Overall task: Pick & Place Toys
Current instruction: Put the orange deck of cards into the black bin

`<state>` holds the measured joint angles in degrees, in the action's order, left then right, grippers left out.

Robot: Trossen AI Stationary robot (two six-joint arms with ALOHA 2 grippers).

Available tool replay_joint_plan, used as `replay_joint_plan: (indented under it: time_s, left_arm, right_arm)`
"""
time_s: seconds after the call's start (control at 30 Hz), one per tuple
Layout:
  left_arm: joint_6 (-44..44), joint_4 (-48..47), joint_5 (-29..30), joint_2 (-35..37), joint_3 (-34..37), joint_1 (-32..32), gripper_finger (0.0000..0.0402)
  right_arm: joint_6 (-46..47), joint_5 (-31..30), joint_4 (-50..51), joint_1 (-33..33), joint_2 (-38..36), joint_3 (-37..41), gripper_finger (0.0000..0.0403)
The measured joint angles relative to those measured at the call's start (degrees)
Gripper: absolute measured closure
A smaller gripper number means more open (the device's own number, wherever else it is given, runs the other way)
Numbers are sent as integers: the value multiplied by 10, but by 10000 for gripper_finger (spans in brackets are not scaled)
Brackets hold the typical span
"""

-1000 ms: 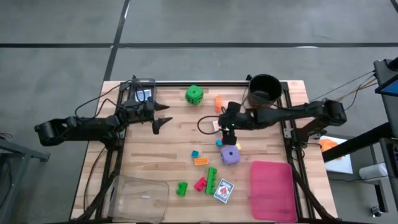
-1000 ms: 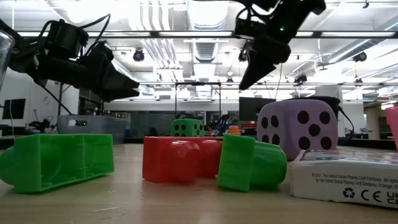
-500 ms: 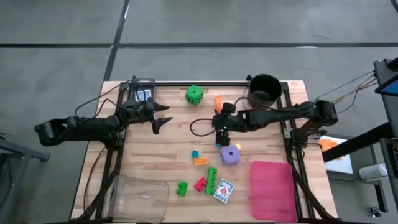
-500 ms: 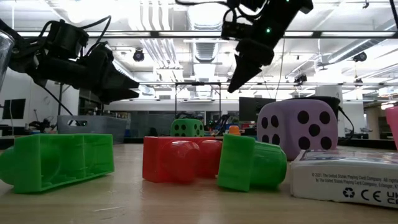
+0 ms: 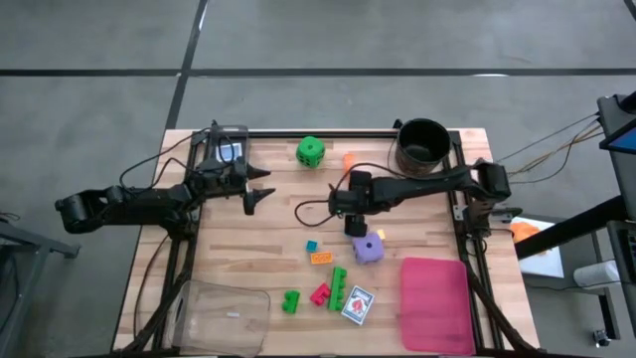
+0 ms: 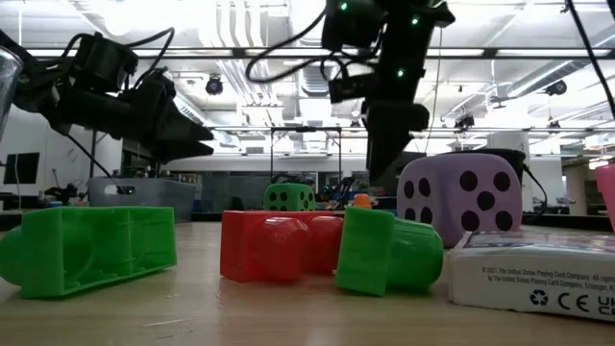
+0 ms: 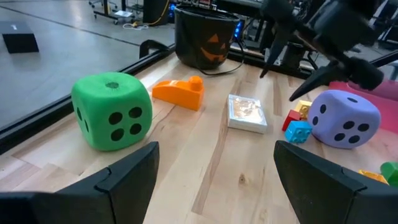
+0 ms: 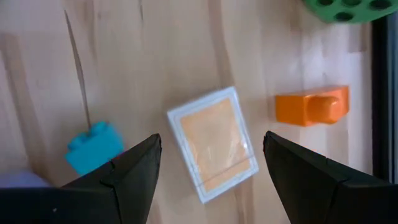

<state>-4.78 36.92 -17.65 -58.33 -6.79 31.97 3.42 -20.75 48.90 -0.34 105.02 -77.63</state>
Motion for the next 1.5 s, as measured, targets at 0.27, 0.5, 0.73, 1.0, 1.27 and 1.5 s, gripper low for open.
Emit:
replay_joint_plan:
  time_s: [0.27,0.5,0.73,1.0,1.27,1.5]
  left_arm:
    - [0,-12,0,0,0,0,84]
    - [0,-12,0,0,0,0,84]
    - [0,-12,0,0,0,0,84]
    - [0,-12,0,0,1,0,84]
    - [0,-12,0,0,1,0,84]
    - [0,-12,0,0,1,0,84]
  right_arm:
    - [-53,44,17,-17,18,2,121]
    - [-100,118,7,-66,-4,20,121]
    - [-145,165,-16,-117,-3,51,121]
    - [-163,176,-46,-139,0,73,121]
    - [-174,184,-64,-150,20,74,121]
    - [-187,193,-66,-153,39,73,121]
